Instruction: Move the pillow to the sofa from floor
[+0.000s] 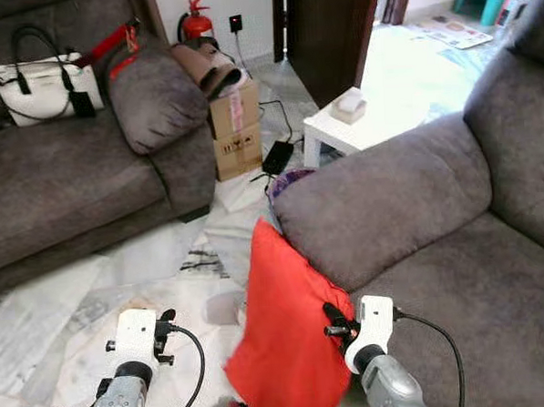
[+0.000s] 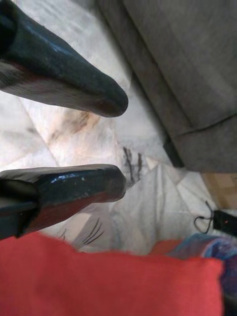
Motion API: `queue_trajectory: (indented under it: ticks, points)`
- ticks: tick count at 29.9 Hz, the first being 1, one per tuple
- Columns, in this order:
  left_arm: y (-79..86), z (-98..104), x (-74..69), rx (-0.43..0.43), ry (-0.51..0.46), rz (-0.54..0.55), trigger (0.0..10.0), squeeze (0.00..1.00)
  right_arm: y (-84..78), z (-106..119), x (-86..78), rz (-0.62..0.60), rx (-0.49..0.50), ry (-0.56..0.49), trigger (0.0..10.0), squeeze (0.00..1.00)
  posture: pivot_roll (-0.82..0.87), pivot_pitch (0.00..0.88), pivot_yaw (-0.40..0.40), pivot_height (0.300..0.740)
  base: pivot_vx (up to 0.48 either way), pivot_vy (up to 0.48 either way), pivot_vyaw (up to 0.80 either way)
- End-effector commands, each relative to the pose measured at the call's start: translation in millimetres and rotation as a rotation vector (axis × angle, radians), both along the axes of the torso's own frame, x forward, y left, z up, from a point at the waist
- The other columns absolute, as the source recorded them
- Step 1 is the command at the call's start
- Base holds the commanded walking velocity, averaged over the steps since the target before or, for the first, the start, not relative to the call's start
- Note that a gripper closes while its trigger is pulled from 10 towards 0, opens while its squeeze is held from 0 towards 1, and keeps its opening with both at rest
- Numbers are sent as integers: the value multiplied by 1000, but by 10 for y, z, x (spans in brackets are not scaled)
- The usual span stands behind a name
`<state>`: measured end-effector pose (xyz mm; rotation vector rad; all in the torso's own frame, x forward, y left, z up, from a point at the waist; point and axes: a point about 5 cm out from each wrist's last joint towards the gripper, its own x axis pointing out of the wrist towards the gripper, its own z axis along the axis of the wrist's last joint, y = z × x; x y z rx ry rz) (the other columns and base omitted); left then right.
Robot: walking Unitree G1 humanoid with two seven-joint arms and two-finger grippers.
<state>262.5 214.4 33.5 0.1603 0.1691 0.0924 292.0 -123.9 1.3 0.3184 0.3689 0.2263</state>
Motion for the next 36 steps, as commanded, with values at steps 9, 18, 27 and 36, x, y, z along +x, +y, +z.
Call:
queue_trajectory:
  ticks: [9, 18, 27, 36]
  points:
    - [26, -37, -38, 7, 15, 1, 10000, 0, 16, 156, 113, -1, 22, -93, 10000, 0, 143, 120, 30, 740, 0, 0, 0]
    - [31, -35, -39, 12, 16, -5, 10000, 0, 21, 162, 116, -5, 31, -98, 10000, 0, 144, 122, 35, 740, 0, 0, 0]
    - [7, -43, -42, 11, 19, -20, 10000, 0, 36, 159, 106, -3, 47, -102, 10000, 0, 143, 120, 35, 740, 0, 0, 0]
    - [-16, -60, -59, 20, 20, -21, 10000, 0, 41, 150, 93, -1, 50, -103, 10000, 0, 145, 122, 33, 740, 0, 0, 0]
